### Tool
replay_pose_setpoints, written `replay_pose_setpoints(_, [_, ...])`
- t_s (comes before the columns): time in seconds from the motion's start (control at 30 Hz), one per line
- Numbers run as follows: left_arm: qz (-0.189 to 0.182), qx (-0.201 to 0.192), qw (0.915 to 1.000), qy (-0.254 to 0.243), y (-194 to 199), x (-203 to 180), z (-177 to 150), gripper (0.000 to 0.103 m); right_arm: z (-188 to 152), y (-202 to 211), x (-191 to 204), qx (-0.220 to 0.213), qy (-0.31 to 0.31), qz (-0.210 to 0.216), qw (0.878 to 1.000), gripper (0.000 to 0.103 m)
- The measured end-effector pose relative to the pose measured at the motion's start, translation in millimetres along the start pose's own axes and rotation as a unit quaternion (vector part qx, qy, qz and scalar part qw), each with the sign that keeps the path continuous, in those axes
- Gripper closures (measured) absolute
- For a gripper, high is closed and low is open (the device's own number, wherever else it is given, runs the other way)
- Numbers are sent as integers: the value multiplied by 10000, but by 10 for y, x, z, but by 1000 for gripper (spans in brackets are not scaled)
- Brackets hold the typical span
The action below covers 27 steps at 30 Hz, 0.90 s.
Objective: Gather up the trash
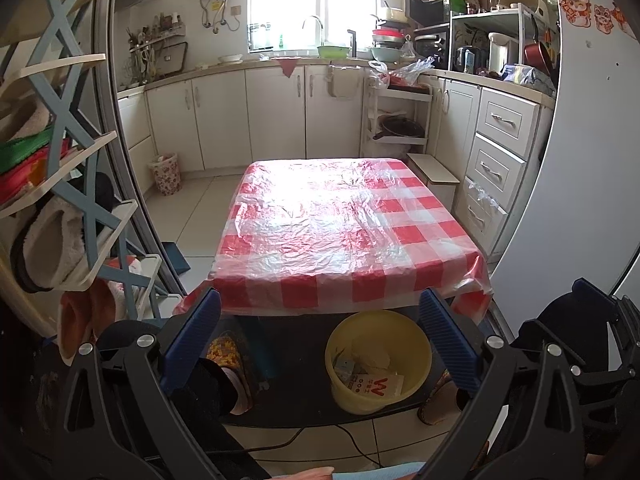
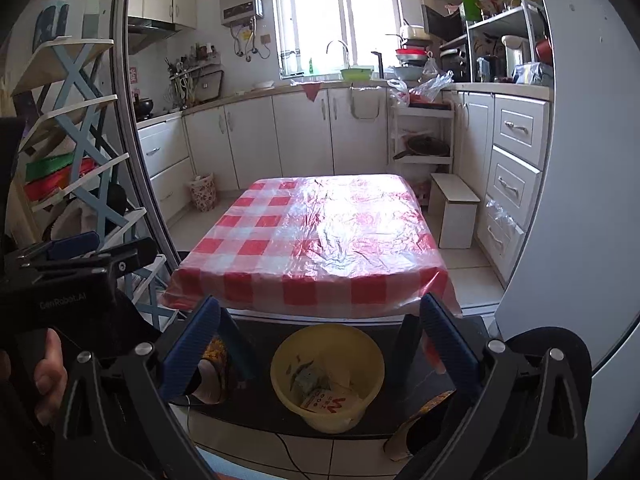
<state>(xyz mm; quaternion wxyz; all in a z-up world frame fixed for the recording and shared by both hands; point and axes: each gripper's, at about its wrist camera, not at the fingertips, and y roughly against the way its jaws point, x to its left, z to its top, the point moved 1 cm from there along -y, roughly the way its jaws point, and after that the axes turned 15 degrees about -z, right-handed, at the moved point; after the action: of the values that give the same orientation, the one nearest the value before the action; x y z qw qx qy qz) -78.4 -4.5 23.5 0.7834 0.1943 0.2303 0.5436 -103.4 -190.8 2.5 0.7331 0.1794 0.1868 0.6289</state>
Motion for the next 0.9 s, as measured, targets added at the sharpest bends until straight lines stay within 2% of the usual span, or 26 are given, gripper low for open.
replay_pose_setpoints(0.57, [-160, 13, 9999, -61, 165, -52, -96, 8, -80, 245, -55, 23, 13, -167, 9999, 7])
replay_pose_setpoints(0.9, [-106, -47, 9999, -96, 217, -74, -102, 8, -97, 279, -67, 5, -2, -173, 9999, 7])
